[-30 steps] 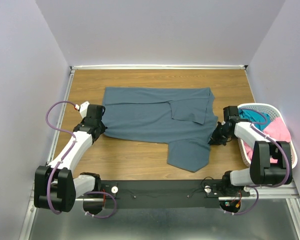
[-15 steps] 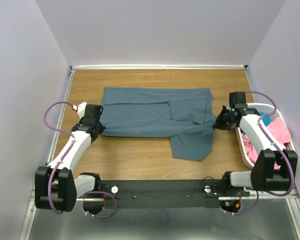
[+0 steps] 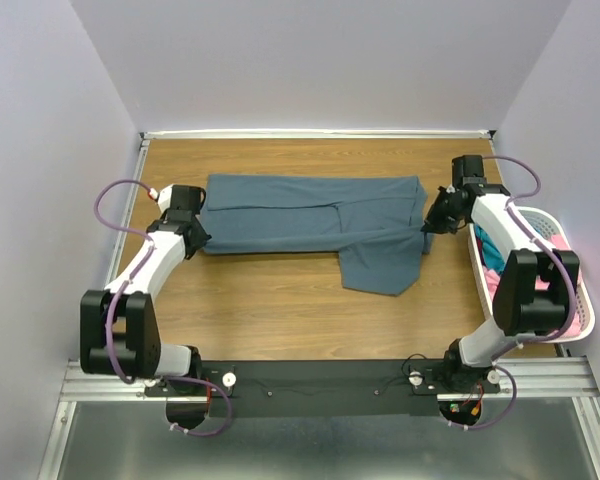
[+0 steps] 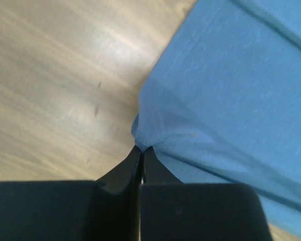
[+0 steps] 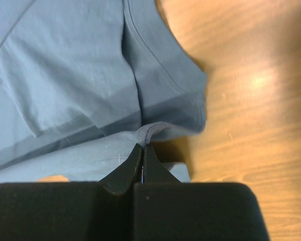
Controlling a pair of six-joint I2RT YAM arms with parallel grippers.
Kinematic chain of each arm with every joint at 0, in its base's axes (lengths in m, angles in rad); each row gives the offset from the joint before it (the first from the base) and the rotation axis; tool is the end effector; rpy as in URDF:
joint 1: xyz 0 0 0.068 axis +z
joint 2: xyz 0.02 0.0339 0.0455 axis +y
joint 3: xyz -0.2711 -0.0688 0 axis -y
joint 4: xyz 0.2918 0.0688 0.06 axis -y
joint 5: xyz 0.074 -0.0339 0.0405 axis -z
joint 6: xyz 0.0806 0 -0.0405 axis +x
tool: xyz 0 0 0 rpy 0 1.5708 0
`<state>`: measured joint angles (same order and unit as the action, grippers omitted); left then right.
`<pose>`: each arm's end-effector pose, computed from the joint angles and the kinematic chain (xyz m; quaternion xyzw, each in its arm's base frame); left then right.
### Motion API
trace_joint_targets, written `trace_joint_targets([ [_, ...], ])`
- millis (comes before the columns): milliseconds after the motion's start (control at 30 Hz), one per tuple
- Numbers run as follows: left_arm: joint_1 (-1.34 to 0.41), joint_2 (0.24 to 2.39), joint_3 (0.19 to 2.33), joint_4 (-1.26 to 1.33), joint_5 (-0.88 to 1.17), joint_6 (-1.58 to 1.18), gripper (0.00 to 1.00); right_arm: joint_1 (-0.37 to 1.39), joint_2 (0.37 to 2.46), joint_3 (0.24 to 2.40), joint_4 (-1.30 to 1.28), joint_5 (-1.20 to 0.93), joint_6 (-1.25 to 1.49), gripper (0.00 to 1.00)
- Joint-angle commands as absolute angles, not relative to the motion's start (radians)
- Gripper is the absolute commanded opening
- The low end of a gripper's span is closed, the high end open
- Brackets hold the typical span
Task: Fold and stack the t-shirts
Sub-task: Fold the tshirt
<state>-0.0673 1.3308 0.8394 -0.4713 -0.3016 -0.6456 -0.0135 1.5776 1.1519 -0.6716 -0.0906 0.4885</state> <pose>0.3283 0.0019 0.1681 -0.3121 0.8913 0.0310 0.3274 0.3828 0.0021 0.1814 0.2309 0.9433 0.0979 0.2174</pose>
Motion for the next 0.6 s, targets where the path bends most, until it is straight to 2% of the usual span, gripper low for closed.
trace_joint_targets([
  [0, -0.055, 1.406, 0.913, -0.465, -0.31, -0.598, 0.05, -0.012, 1.649, 1.215, -0.643, -0.063, 0.463, 0.0],
  [567, -0.048, 1.637, 1.049, -0.439, -0.318, -0.598, 0.05, -0.012, 1.816, 1.344, -0.607, -0.009, 0.445, 0.0],
])
